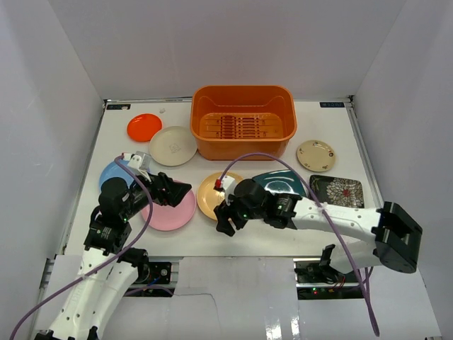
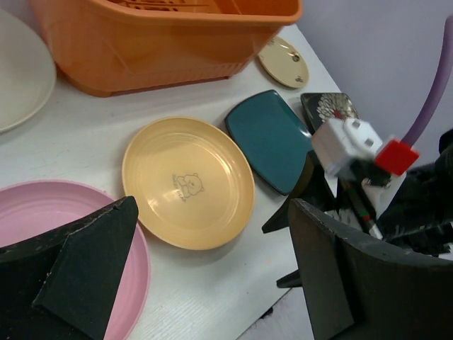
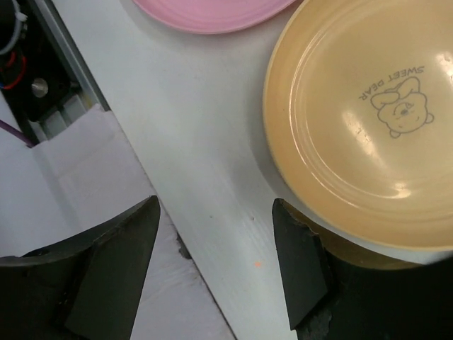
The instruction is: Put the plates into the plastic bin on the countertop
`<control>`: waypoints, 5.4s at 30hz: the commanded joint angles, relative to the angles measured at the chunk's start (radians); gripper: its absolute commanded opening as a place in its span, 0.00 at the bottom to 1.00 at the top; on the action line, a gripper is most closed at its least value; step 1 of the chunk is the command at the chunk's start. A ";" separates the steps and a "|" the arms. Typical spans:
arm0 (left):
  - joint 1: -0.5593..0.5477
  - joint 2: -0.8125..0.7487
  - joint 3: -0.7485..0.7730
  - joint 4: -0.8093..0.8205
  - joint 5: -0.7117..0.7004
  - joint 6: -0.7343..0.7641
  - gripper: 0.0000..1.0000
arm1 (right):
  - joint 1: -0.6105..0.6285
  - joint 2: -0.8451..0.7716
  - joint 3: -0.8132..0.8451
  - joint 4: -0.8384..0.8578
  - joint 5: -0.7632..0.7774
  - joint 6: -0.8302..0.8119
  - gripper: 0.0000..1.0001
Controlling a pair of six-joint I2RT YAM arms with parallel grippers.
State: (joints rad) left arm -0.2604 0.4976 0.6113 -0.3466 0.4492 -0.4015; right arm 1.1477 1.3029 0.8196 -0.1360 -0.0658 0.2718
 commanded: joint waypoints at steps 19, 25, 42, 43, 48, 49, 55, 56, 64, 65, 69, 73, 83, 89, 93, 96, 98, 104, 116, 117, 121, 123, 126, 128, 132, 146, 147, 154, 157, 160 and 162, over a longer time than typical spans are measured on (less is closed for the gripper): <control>0.001 -0.022 0.024 -0.123 -0.391 -0.080 0.98 | 0.064 0.403 0.185 0.081 0.201 -0.266 0.67; 0.001 -0.008 0.022 -0.123 -0.389 -0.079 0.98 | 0.066 0.463 0.208 0.111 0.189 -0.264 0.43; 0.001 0.117 0.025 -0.121 -0.325 -0.076 0.90 | 0.172 -0.005 0.405 -0.135 0.403 -0.189 0.08; 0.001 0.133 0.027 -0.121 -0.317 -0.074 0.89 | 0.170 -0.017 0.433 -0.137 0.434 -0.210 0.08; 0.000 0.298 0.065 -0.175 -0.235 -0.086 0.86 | 0.022 0.004 0.619 -0.131 0.477 -0.370 0.08; 0.000 0.329 0.086 -0.186 -0.184 -0.085 0.86 | -0.026 0.040 0.674 -0.126 0.445 -0.405 0.08; -0.022 0.501 0.123 -0.236 -0.096 -0.074 0.80 | -0.278 0.266 0.841 -0.103 0.244 -0.520 0.08; -0.028 0.521 0.131 -0.239 -0.105 -0.076 0.79 | -0.302 0.298 0.886 -0.105 0.241 -0.552 0.08; -0.172 0.757 0.168 -0.288 -0.213 -0.089 0.73 | -0.388 0.559 1.018 -0.100 0.222 -0.609 0.08; -0.186 0.775 0.179 -0.296 -0.231 -0.091 0.73 | -0.394 0.578 1.023 -0.096 0.233 -0.611 0.08; -0.240 0.838 0.222 -0.331 -0.352 -0.106 0.73 | -0.410 0.700 1.047 -0.086 0.247 -0.640 0.08; -0.310 0.877 0.245 -0.364 -0.496 -0.126 0.74 | -0.422 0.774 1.047 -0.076 0.258 -0.622 0.08; -0.395 1.010 0.286 -0.405 -0.607 -0.135 0.60 | -0.430 0.773 1.011 -0.070 0.273 -0.510 0.43; -0.424 1.030 0.300 -0.417 -0.619 -0.138 0.08 | -0.427 0.595 0.937 -0.074 0.225 -0.430 0.71; -0.450 0.960 0.323 -0.433 -0.624 -0.149 0.00 | -0.419 0.455 0.839 -0.076 0.170 -0.358 0.87; -0.454 0.883 0.395 -0.459 -0.589 -0.157 0.00 | -0.418 0.305 0.699 -0.016 0.158 -0.289 0.98; -0.464 0.854 0.491 -0.491 -0.602 -0.169 0.00 | -0.418 0.182 0.594 0.010 0.172 -0.248 0.98; -0.476 0.815 0.775 -0.585 -0.748 -0.171 0.00 | -0.419 -0.177 0.282 0.124 0.286 -0.076 0.46; -0.513 1.300 1.638 -0.572 -0.867 0.027 0.00 | -0.419 -0.654 -0.235 0.053 0.265 0.099 0.09; -0.513 1.406 1.697 -0.574 -0.856 0.047 0.00 | -0.418 -0.671 -0.246 0.043 0.259 0.104 0.10; -0.513 1.588 1.915 -0.530 -0.845 0.127 0.00 | -0.418 -0.706 -0.301 0.024 0.192 0.142 0.14; -0.513 1.592 1.834 -0.399 -0.854 0.147 0.00 | -0.417 -0.723 -0.316 0.027 0.159 0.158 0.15; -0.511 1.611 1.789 -0.284 -0.848 0.174 0.00 | -0.416 -0.729 -0.341 0.035 0.132 0.167 0.15; -0.511 1.677 1.831 -0.270 -0.837 0.196 0.00 | -0.416 -0.725 -0.347 0.042 0.110 0.168 0.15; -0.513 1.763 1.875 -0.253 -0.796 0.237 0.00 | -0.413 -0.709 -0.353 0.061 0.083 0.172 0.15; -0.513 1.817 1.763 -0.230 -0.738 0.234 0.49 | -0.407 -0.700 -0.290 0.052 0.101 0.136 0.17; -0.513 1.811 1.762 -0.227 -0.736 0.236 0.53 | -0.407 -0.697 -0.283 0.039 0.106 0.129 0.17; -0.511 1.733 1.794 -0.207 -0.731 0.242 0.80 | -0.405 -0.660 -0.182 -0.005 0.121 0.061 0.19; -0.511 1.635 1.783 -0.204 -0.744 0.250 0.81 | -0.404 -0.616 -0.137 -0.004 0.075 0.020 0.21; -0.510 1.512 1.644 -0.203 -0.809 0.266 0.81 | -0.395 -0.524 -0.070 0.004 -0.020 -0.026 0.24; -0.499 1.348 1.444 -0.204 -0.887 0.254 0.81 | -0.363 -0.437 -0.010 0.007 -0.046 -0.049 0.25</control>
State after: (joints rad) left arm -0.7677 2.1185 2.1960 -0.5671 -0.3317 -0.1524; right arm 0.7490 0.7887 0.7189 -0.1551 -0.0299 0.2939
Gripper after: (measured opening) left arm 0.809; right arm 0.243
